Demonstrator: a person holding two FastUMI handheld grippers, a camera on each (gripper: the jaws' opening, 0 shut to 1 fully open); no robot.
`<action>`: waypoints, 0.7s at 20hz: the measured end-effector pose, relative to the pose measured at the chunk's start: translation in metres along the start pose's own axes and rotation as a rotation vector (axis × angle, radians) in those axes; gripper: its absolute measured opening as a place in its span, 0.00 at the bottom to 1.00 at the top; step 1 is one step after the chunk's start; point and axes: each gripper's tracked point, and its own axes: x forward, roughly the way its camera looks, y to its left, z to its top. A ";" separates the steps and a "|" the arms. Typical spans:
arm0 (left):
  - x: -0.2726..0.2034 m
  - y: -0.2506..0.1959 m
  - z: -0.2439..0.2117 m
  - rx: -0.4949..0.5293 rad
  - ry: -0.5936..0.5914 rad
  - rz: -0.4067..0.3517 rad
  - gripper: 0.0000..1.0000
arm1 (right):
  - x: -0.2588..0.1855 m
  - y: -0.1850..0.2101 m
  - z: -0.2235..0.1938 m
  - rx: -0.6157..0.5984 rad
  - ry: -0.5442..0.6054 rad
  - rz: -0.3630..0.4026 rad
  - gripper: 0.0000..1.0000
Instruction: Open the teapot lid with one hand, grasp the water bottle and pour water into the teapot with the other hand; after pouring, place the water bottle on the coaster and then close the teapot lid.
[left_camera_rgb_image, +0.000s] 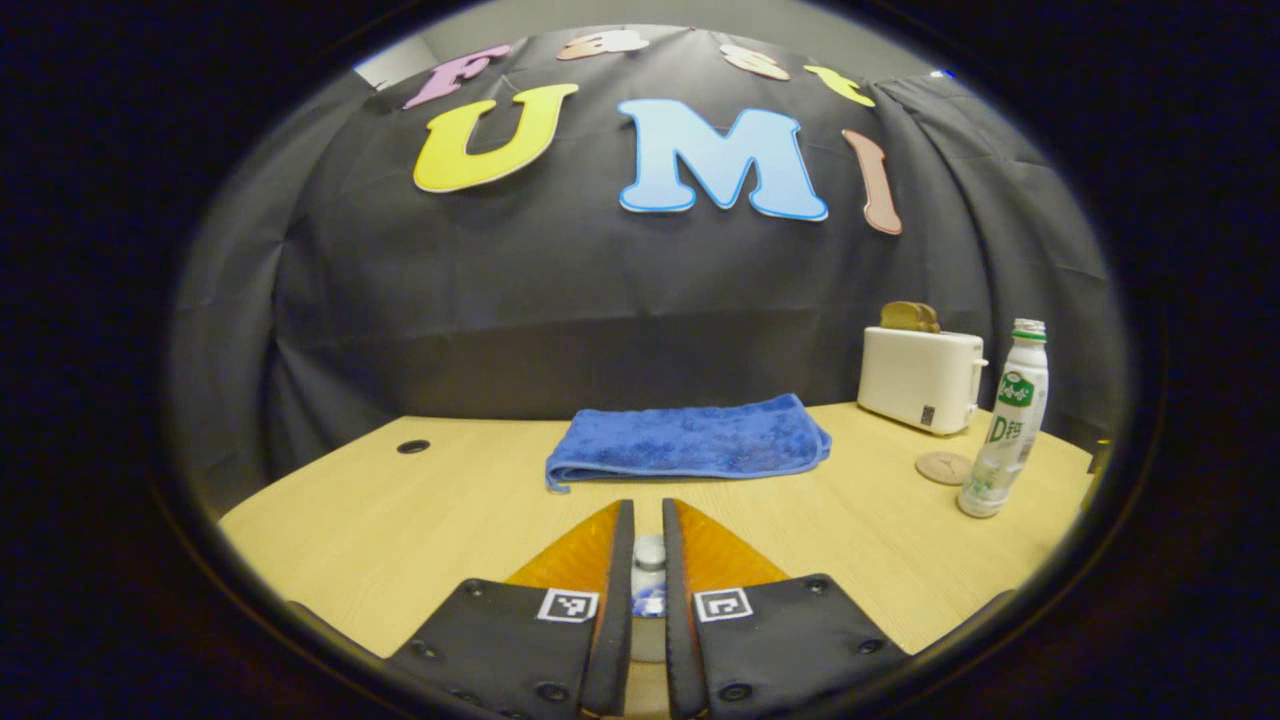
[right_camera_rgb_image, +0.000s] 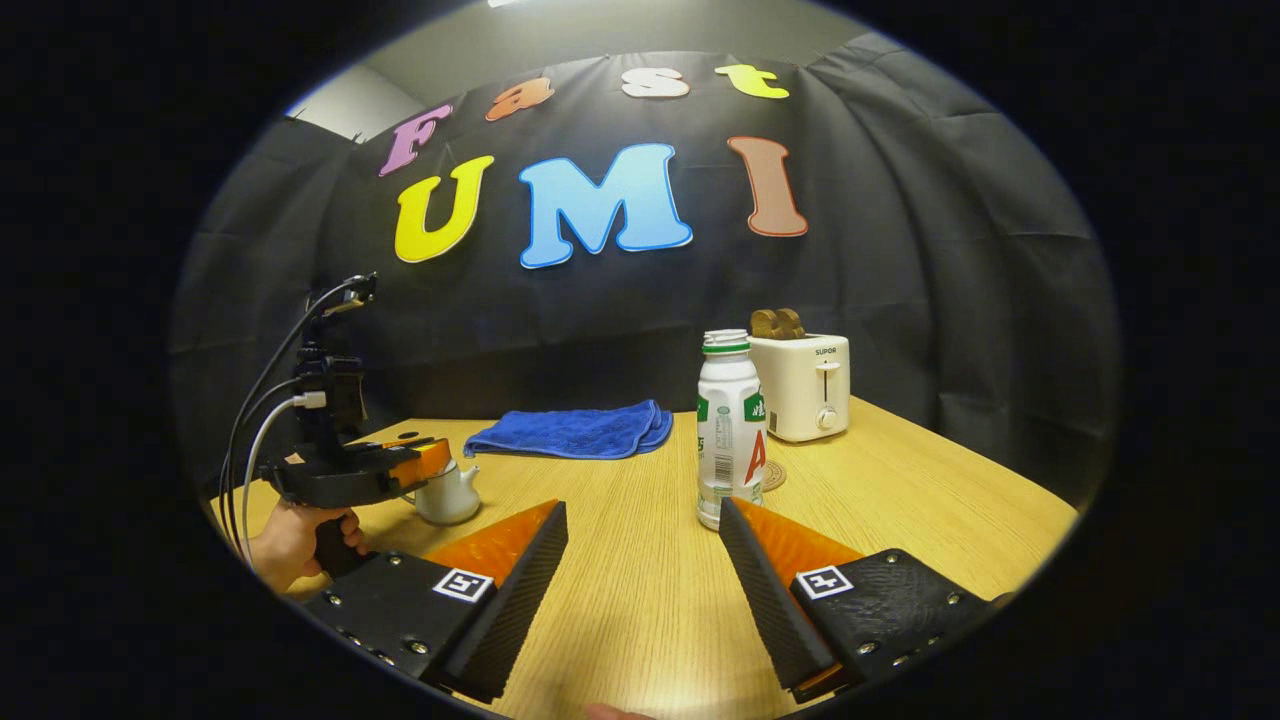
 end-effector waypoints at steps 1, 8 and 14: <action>-0.003 0.001 0.004 0.007 -0.002 -0.002 0.25 | -0.001 -0.001 0.000 -0.002 -0.004 -0.001 0.94; -0.029 0.002 0.050 -0.041 -0.097 -0.034 0.17 | 0.007 -0.020 0.019 -0.036 -0.059 -0.034 0.95; -0.118 0.002 0.079 -0.088 -0.195 -0.091 0.12 | 0.050 -0.063 0.034 -0.043 -0.044 -0.151 0.94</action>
